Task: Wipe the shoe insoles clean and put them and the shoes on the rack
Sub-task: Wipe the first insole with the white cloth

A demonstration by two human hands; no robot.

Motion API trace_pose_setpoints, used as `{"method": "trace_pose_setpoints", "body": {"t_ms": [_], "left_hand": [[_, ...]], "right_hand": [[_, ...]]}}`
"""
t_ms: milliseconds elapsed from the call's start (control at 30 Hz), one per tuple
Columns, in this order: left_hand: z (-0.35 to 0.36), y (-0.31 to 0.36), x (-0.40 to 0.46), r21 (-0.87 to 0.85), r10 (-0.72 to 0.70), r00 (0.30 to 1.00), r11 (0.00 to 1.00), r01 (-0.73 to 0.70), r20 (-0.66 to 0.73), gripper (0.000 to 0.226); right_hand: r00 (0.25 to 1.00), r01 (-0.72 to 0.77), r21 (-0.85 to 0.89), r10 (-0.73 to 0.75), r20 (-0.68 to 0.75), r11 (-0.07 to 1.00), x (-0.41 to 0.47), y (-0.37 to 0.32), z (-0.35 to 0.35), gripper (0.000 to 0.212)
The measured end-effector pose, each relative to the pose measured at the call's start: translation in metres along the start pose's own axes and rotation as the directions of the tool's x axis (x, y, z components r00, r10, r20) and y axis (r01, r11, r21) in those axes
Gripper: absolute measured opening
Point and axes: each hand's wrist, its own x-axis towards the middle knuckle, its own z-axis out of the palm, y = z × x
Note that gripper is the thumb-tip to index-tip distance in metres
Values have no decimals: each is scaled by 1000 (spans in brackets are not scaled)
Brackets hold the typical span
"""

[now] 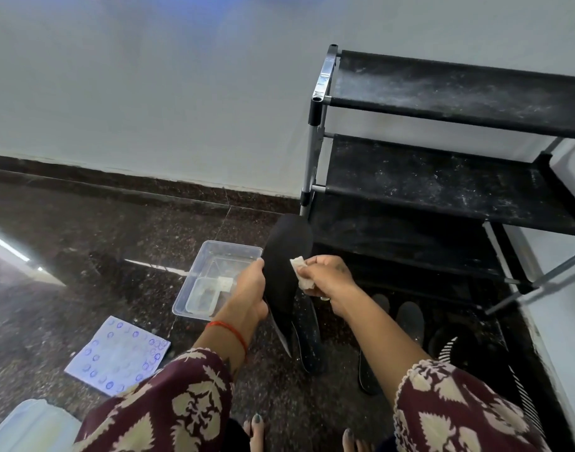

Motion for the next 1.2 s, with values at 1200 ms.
{"method": "trace_pose_setpoints", "body": {"t_ms": [1200], "left_hand": [[-102, -155, 253, 398, 142, 765, 904, 159, -629, 24]], "right_hand": [[980, -180, -244, 196, 40, 953, 183, 228, 148, 18]]}}
